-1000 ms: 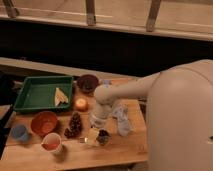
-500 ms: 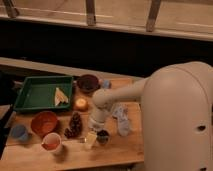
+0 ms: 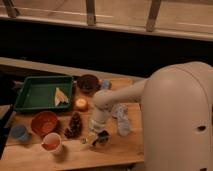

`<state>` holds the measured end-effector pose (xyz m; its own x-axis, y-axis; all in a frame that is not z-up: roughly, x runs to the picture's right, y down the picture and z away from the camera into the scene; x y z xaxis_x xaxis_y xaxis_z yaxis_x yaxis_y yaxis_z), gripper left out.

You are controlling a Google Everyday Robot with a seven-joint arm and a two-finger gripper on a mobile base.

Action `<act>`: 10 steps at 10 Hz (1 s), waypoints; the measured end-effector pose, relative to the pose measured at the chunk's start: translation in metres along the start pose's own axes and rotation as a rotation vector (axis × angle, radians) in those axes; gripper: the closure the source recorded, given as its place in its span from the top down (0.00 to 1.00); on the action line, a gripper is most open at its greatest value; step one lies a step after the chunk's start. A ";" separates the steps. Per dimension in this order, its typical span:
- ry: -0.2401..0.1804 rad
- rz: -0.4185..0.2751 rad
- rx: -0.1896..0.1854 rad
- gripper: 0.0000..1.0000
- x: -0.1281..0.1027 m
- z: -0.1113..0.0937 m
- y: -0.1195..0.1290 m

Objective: Place fork in red bowl

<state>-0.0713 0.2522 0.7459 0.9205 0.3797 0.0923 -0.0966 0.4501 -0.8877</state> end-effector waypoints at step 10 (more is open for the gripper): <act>-0.012 -0.011 0.119 0.06 -0.004 -0.054 -0.013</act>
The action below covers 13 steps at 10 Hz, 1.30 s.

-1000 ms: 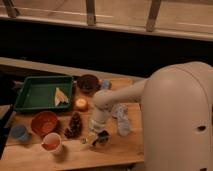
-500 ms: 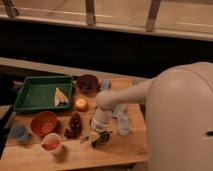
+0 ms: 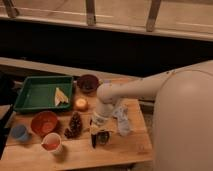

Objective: Place fork in red bowl

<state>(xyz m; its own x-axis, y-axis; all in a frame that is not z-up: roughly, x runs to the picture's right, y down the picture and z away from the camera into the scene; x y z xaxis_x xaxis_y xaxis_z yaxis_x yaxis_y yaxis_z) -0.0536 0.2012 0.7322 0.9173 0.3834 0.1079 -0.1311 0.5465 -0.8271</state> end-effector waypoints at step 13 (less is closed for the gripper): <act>-0.123 -0.208 0.155 0.06 -0.106 -0.065 -0.080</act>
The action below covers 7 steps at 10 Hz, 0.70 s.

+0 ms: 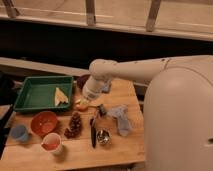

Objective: Place fork in red bowl

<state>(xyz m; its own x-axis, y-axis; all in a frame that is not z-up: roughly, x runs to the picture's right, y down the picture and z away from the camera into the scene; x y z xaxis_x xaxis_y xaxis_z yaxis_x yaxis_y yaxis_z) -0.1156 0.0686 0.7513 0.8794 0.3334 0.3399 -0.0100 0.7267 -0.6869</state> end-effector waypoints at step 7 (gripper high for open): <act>-0.112 -0.212 -0.016 0.06 -0.098 0.011 -0.011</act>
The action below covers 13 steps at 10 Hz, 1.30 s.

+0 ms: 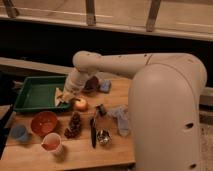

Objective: Place fork in red bowl

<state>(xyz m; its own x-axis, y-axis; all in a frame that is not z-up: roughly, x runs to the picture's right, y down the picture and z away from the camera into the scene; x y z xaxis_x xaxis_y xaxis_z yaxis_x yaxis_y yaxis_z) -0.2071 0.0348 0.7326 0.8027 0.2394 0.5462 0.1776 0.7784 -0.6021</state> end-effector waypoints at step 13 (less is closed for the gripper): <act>-0.003 -0.155 -0.123 0.06 -0.057 0.056 0.018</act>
<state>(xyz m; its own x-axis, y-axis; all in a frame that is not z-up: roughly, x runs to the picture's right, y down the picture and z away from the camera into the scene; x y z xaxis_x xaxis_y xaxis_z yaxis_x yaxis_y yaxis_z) -0.2812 0.0676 0.7232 0.7586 0.1238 0.6396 0.3678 0.7290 -0.5773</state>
